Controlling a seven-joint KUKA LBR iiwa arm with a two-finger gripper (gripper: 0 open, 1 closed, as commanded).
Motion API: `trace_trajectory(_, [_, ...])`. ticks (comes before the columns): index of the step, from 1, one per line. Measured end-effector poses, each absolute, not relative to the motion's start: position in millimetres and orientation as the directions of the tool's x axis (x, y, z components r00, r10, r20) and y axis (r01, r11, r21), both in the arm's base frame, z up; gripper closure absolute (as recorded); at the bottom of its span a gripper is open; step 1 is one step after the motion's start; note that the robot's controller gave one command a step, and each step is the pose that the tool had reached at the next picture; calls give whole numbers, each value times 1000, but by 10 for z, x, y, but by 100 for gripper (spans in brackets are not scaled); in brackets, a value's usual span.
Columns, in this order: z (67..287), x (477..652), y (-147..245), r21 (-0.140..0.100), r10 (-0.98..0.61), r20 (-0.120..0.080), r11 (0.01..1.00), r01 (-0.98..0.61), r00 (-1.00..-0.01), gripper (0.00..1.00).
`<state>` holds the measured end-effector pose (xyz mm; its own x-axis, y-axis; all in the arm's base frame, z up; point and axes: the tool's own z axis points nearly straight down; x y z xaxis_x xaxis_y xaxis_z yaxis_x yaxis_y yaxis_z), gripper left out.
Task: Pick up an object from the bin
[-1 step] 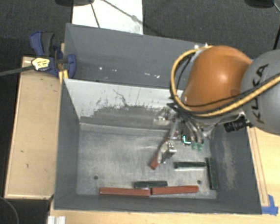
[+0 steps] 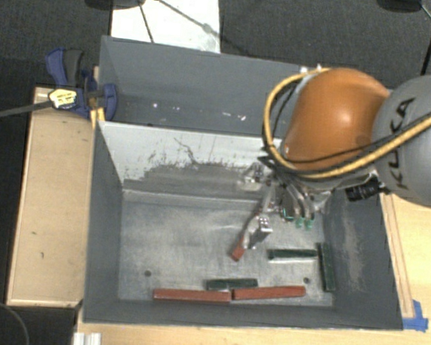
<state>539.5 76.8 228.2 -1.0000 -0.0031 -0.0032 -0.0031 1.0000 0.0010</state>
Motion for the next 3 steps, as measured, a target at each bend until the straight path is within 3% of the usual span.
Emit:
trace_trajectory(1, [1733, 5383, 669, 2, 18, -8, 1000, 18, -1000, 0])
trace_trajectory(2, [745, 5150, 266, 4, 102, -8, 995, 102, -995, 100])
trace_trajectory(3, [749, 5184, 256, 4, 106, -23, 994, 106, -994, 0])
